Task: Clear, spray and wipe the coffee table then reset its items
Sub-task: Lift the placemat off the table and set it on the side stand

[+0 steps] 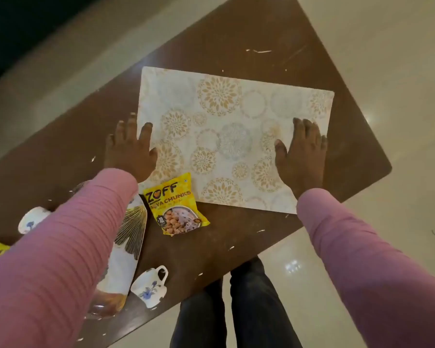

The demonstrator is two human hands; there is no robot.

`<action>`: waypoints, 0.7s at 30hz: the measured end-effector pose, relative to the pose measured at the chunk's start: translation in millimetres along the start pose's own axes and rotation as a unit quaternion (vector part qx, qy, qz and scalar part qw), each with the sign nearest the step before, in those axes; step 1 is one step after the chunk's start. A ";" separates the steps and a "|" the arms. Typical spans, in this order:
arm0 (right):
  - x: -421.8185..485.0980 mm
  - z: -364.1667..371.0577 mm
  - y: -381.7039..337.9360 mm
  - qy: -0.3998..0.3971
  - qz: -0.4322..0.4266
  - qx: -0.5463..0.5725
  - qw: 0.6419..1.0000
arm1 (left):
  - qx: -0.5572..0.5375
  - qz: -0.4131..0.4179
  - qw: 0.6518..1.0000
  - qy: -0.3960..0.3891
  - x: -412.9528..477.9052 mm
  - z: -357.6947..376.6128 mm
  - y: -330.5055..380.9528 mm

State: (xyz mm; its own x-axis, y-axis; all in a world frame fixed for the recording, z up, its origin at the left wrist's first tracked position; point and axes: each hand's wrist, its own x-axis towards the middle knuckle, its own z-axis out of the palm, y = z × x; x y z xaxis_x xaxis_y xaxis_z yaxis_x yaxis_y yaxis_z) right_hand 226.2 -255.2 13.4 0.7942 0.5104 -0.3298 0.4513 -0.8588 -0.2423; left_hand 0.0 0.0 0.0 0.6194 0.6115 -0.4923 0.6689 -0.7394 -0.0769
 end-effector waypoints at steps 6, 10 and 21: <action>7.1 9.9 25.0 0.034 0.165 0.123 0.978 | -0.074 -0.041 0.995 -0.061 -3.0 20.0 16.2; 12.4 10.4 32.5 0.020 0.276 0.133 0.952 | -0.110 -0.061 0.990 -0.060 -0.1 20.2 20.9; 30.5 -1.9 28.4 0.044 0.378 0.247 0.891 | -0.125 -0.081 0.988 -0.037 -2.3 19.1 25.7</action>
State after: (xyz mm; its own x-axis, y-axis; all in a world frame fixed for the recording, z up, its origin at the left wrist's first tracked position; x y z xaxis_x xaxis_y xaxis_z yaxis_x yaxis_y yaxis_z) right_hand 264.1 -264.2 -1.9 0.8342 -0.2298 -0.5013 -0.4432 -0.8204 -0.3614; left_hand 7.9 -25.8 -17.4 0.4697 0.6871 -0.5544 0.8435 -0.5346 0.0521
